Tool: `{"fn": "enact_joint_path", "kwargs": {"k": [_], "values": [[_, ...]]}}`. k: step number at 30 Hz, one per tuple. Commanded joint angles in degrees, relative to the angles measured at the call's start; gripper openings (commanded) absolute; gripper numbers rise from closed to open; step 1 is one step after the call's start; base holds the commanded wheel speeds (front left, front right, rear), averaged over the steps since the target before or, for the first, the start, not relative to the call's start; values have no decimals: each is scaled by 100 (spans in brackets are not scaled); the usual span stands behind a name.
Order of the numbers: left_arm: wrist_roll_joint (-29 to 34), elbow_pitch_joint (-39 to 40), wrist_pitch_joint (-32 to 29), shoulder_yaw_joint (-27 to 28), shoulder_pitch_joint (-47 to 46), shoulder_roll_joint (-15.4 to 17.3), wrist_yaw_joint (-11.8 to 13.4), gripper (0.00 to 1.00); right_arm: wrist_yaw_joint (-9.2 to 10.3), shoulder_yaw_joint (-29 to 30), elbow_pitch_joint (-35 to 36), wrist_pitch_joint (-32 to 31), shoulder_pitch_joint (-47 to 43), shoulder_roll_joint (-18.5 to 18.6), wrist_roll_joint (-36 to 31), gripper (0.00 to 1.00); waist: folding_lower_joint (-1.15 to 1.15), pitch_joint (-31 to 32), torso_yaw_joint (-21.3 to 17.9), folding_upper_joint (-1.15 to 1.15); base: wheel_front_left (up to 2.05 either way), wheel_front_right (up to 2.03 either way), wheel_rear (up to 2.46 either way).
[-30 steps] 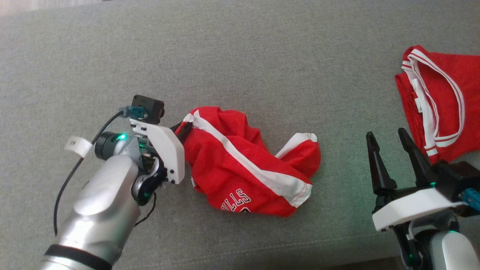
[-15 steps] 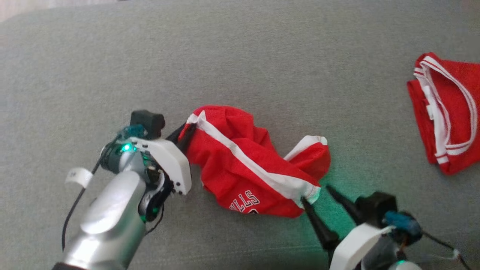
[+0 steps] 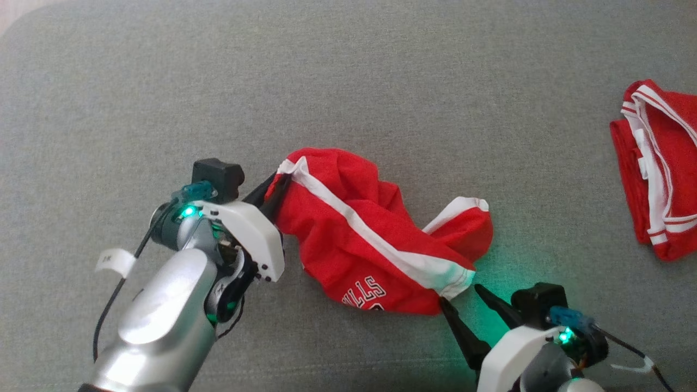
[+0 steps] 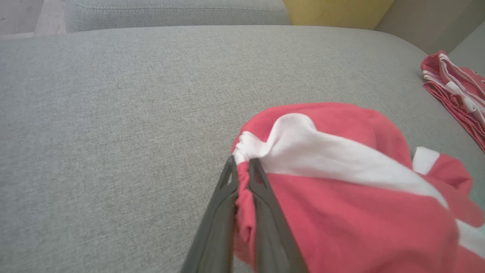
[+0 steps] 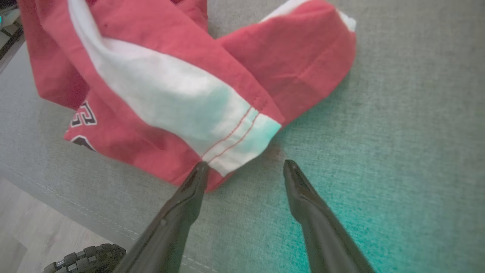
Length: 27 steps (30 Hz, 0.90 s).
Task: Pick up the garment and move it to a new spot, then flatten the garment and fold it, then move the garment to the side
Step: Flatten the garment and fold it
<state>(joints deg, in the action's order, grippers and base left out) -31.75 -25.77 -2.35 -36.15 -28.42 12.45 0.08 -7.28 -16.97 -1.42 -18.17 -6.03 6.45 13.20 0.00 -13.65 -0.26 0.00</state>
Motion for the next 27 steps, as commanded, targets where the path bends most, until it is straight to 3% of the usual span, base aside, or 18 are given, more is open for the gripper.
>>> {"fn": "enact_joint_path", "kwargs": {"k": [1,4,5,7,8,9,17,27], "values": [[1,219,70,221,-118,169,35,0,-21,-99,85,58,220,-26,43,100,0,-10,-5,0,0,0,0],[-18,262,72,217,-95,180,46,0,-21,-139,-113,160,364,-102,129,100,0,-23,-4,0,0,0,0],[-24,275,71,214,-91,180,48,0,-21,-173,-162,200,407,-117,168,92,0,-29,0,0,0,0,0],[-32,296,74,207,-88,178,54,0,-21,-217,-234,281,476,-130,241,25,0,-45,10,0,0,0,0],[-32,296,74,207,-88,178,54,0,-21,-217,-234,281,476,-130,241,25,0,-45,10,0,0,0,0],[-38,306,82,208,-88,177,57,0,-21,-236,-244,346,508,-130,285,0,0,-50,13,0,0,0,0],[-63,409,395,296,8,201,154,0,-21,-76,81,711,499,32,460,0,0,72,12,0,0,0,0],[-70,1545,1007,823,173,530,557,0,-21,757,1463,999,975,442,188,0,0,611,-55,0,0,0,0]]}}
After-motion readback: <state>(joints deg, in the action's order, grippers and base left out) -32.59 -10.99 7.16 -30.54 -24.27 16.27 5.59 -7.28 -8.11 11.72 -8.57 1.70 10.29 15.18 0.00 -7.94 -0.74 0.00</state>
